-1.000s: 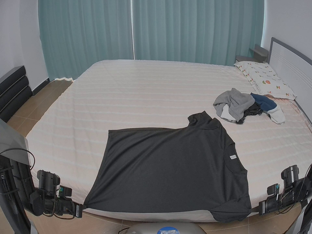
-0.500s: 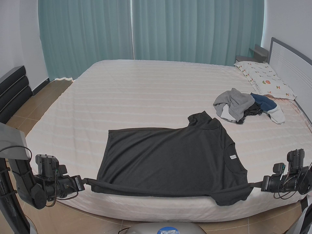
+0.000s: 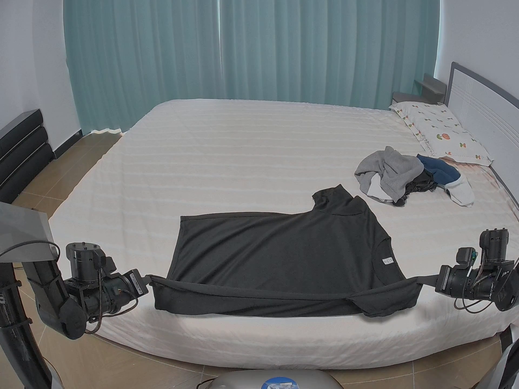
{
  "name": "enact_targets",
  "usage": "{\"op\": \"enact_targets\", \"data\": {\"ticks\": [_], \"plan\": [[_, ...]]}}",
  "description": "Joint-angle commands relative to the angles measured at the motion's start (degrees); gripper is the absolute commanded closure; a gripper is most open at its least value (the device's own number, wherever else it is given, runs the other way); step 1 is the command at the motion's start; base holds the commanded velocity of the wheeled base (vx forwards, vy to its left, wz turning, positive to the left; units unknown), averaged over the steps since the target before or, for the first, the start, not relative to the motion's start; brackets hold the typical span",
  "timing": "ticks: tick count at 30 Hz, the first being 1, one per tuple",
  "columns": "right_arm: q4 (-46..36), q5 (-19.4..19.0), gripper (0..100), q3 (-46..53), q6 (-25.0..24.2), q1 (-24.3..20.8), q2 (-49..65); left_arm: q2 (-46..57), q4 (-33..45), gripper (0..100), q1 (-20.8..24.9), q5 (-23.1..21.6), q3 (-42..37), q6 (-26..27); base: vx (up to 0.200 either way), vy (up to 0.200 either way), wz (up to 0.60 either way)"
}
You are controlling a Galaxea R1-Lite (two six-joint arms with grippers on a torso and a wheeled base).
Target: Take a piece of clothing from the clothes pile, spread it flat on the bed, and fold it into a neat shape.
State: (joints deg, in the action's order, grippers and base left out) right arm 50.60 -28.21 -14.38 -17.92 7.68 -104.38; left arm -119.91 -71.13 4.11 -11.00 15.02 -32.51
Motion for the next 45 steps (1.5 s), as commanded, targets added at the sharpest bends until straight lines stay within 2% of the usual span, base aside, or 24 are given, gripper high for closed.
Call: {"op": "enact_targets", "data": {"ticks": [1,6,7,10,18,24,26,29,32,40,43,44,45], "plan": [[0.1,0.0,100,-0.8,0.0,0.1,-1.0,-2.2,-0.1,100,0.3,0.3,1.8,-0.2,0.0,0.0,0.0],[0.2,0.0,100,-4.2,-1.2,0.1,-3.6,-5.9,-0.1,100,0.6,4.3,5.5,-1.9,0.0,0.0,0.0],[0.2,0.1,100,-5.5,-2.7,0.0,-4.6,-7.4,-0.1,100,1.3,6.2,7.7,-4.7,0.0,0.0,0.0],[0.2,0.1,100,-7.2,-4.4,0.0,-6.4,-10.0,0.0,100,3.1,7.7,10.7,-9.4,0.0,0.0,0.0],[0.7,-0.2,100,-11.5,-5.4,0.3,-13.2,-13.2,0.0,100,4.6,8.5,14.9,-10.3,0.0,0.0,0.0],[10.0,0.0,100,-11.7,-6.8,-0.1,-20.3,-16.3,-0.1,100,4.7,12.3,19.4,-13.4,0.0,0.0,0.0],[19.0,0.3,100,-11.3,-11.3,-0.1,-23.7,-16.5,-0.1,100,4.5,12.8,21.2,-16.8,0.0,0.0,0.0],[25.9,0.5,100,-9.8,-14.6,0.0,-24.0,-15.9,-0.1,100,4.2,13.0,20.5,-17.1,0.0,0.0,0.0],[28.4,0.4,100,-7.6,-15.0,-0.1,-22.7,-13.9,-0.1,100,4.1,13.1,19.2,-17.2,0.0,0.0,0.0],[28.6,-0.3,100,-1.3,-14.6,-1.1,-14.3,-7.6,0.0,100,4.1,12.9,14.5,-17.1,0.0,0.0,0.0],[28.2,-0.4,100,1.2,-14.3,-1.3,-11.0,-5.4,0.7,100,3.7,12.9,13.2,-16.0,0.0,0.0,0.0],[28.1,-0.4,100,2.6,-13.4,-1.3,-9.6,-4.1,0.7,100,3.3,12.9,11.4,-13.3,0.0,0.0,0.0],[28.1,-0.4,100,2.9,-13.1,-1.3,-9.4,-3.9,0.7,100,3.3,12.9,11.2,-12.8,0.0,0.0,0.0]]}}
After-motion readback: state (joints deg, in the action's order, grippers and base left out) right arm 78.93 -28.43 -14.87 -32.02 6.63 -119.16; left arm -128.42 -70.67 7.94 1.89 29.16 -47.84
